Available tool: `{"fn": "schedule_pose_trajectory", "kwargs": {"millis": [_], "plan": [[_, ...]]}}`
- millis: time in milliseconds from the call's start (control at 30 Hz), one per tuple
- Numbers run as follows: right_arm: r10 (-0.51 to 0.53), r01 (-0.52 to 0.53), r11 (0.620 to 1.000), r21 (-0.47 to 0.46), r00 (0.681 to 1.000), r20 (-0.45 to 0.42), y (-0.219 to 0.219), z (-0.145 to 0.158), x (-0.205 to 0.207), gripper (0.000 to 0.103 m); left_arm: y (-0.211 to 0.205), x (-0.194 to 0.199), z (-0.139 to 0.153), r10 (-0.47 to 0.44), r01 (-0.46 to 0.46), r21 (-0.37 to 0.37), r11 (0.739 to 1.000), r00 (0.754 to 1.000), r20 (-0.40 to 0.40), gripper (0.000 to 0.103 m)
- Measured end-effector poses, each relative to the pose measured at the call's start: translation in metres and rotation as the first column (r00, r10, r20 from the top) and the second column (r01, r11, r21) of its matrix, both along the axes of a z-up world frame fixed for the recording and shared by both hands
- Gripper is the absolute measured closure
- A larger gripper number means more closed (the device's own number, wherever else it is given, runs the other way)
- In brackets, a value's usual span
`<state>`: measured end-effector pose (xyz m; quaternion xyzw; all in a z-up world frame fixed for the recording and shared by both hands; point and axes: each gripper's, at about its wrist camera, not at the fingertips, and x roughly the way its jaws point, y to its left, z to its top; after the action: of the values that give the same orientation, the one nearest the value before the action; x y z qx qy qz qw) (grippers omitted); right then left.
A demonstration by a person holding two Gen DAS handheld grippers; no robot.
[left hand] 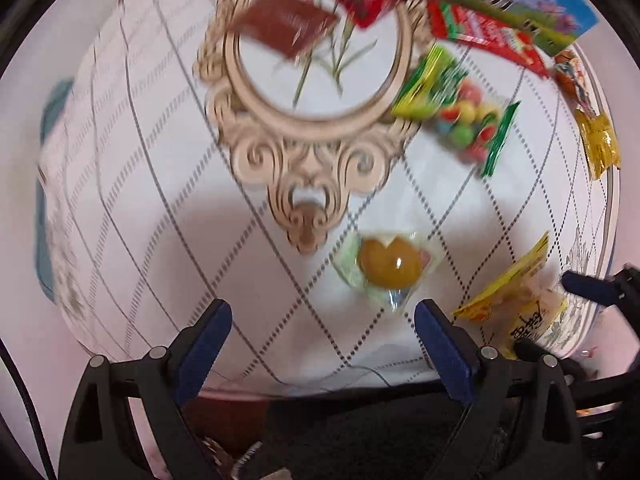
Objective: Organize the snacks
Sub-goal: 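Grasp the watermelon candy bag with left tool while right tool grasps yellow bread bag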
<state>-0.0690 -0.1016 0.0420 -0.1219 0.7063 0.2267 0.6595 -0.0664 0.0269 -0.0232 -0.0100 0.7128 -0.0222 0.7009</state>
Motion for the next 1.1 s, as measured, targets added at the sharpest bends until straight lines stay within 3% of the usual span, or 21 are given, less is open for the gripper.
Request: {"fn": "schedule_pose_trajectory", "kwargs": {"millis": [33, 67, 133, 300, 367, 533, 600, 700, 733, 767, 833, 867, 900, 933, 1000, 1100], "plan": [[0.027, -0.027, 0.999, -0.026, 1.0, -0.003, 0.004, -0.01, -0.004, 0.029, 0.001, -0.001, -0.003, 0.01, -0.01, 0.0, 1.0, 1.0, -0.006, 0.009], [0.036, -0.035, 0.998, -0.045, 0.999, 0.0, 0.005, -0.017, -0.004, 0.039, 0.003, -0.002, -0.008, 0.025, -0.025, -0.003, 1.0, 1.0, -0.018, 0.009], [0.035, -0.034, 0.998, -0.061, 0.999, 0.005, 0.005, -0.026, -0.003, 0.044, 0.006, -0.003, -0.014, 0.057, -0.058, -0.029, 0.998, 0.997, -0.046, 0.009], [-0.137, 0.137, 0.991, -0.002, 0.99, 0.022, -0.018, -0.017, 0.014, 0.058, 0.0, 0.001, -0.008, 0.081, -0.083, -0.053, 0.995, 0.996, -0.04, 0.009], [-0.227, 0.226, 0.974, 0.027, 0.973, 0.034, -0.034, -0.011, 0.024, 0.06, -0.005, 0.01, -0.001, 0.093, -0.095, -0.077, 0.992, 0.995, -0.033, 0.009], [-0.463, 0.458, 0.885, 0.082, 0.885, 0.051, -0.088, 0.004, 0.056, 0.061, -0.022, 0.04, 0.015, 0.145, -0.146, -0.182, 0.972, 0.989, -0.022, 0.009], [-0.495, 0.49, 0.866, 0.1, 0.868, 0.034, -0.098, 0.005, 0.064, 0.061, -0.03, 0.06, 0.014, 0.179, -0.187, -0.248, 0.95, 0.982, -0.053, 0.009], [-0.518, 0.513, 0.848, 0.132, 0.855, 0.009, -0.105, 0.005, 0.065, 0.061, -0.04, 0.088, 0.002, 0.243, -0.282, -0.364, 0.888, 0.959, -0.149, 0.009], [-0.529, 0.524, 0.84, 0.14, 0.848, 0.002, -0.103, 0.004, 0.063, 0.06, -0.044, 0.098, -0.007, 0.271, -0.329, -0.398, 0.856, 0.942, -0.197, 0.009], [-0.542, 0.537, 0.831, 0.149, 0.84, -0.006, -0.104, 0.004, 0.064, 0.06, -0.048, 0.108, -0.016, 0.284, -0.362, -0.419, 0.833, 0.929, -0.237, 0.009], [-0.556, 0.553, 0.819, 0.15, 0.831, -0.026, -0.107, 0.005, 0.067, 0.06, -0.053, 0.123, -0.03, 0.303, -0.404, -0.426, 0.81, 0.909, -0.286, 0.009], [-0.575, 0.573, 0.804, 0.158, 0.817, -0.039, -0.111, 0.006, 0.066, 0.06, -0.056, 0.127, -0.041, 0.319, -0.431, -0.426, 0.796, 0.896, -0.31, 0.016], [-0.584, 0.583, 0.794, 0.169, 0.81, -0.052, -0.112, 0.008, 0.069, 0.057, -0.058, 0.128, -0.047, 0.331, -0.444, -0.427, 0.788, 0.89, -0.313, 0.032], [-0.59, 0.59, 0.789, 0.173, 0.805, -0.059, -0.112, 0.008, 0.067, 0.055, -0.059, 0.128, -0.05, 0.336, -0.446, -0.432, 0.784, 0.89, -0.309, 0.037], [-0.59, 0.591, 0.786, 0.184, 0.805, -0.064, -0.112, 0.012, 0.061, 0.049, -0.062, 0.115, -0.049, 0.311, -0.403, -0.427, 0.809, 0.911, -0.271, 0.043], [-0.565, 0.565, 0.806, 0.177, 0.823, -0.054, -0.115, 0.022, 0.055, 0.036, -0.081, 0.108, -0.031, 0.14, -0.176, -0.328, 0.928, 0.982, -0.13, 0.045]]}}
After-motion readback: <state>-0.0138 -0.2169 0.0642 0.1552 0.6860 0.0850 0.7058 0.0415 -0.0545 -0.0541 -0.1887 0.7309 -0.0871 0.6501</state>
